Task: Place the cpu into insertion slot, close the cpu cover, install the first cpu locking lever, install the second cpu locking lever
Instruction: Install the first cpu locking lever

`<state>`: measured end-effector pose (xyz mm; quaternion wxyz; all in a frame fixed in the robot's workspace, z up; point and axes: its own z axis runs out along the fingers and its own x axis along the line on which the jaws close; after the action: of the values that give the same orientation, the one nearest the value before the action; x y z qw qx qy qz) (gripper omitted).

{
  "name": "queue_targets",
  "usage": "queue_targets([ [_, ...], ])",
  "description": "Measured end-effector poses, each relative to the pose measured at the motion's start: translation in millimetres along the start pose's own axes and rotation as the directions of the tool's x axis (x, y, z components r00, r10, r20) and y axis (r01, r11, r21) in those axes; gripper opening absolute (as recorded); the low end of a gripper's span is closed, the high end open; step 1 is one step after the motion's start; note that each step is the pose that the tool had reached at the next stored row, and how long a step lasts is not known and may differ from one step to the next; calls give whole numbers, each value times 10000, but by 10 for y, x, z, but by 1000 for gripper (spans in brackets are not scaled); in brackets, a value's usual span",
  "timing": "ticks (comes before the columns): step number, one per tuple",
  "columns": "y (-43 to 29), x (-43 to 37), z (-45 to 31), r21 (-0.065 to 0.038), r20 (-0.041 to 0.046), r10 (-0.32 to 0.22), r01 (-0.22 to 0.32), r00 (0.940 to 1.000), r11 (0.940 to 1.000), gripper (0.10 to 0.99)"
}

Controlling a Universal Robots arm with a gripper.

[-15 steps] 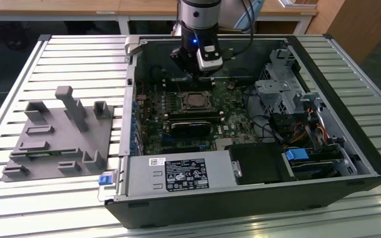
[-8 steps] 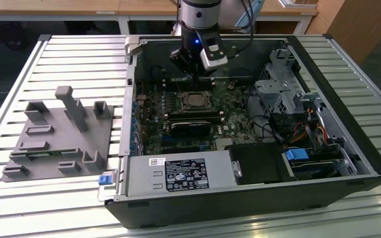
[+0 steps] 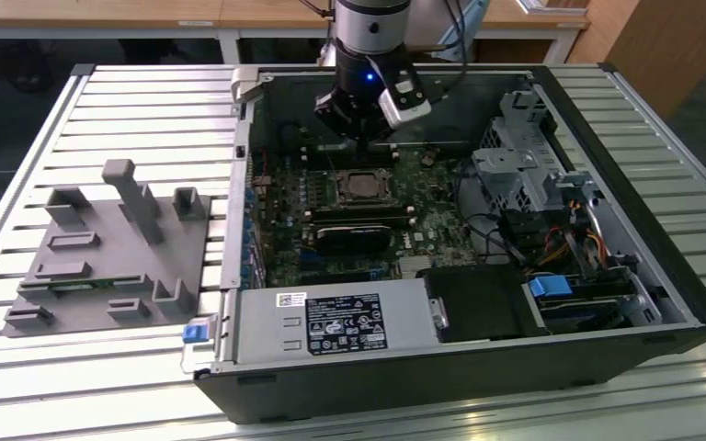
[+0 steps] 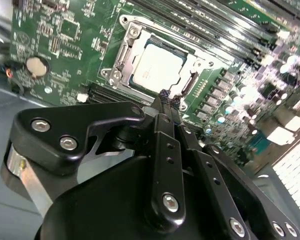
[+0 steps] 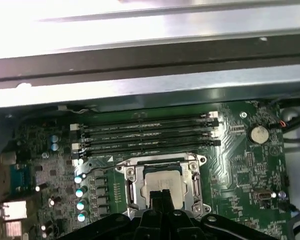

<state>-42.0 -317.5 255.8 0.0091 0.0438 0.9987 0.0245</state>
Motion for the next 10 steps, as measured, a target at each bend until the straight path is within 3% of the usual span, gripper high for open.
queue_targets([
  [6, 0, 0, 0, -16, -45, -924, 924, 9957, 9957, 110],
  [10, 0, 4, 0, -19, -50, -1024, 1024, 9947, 9947, 110],
])
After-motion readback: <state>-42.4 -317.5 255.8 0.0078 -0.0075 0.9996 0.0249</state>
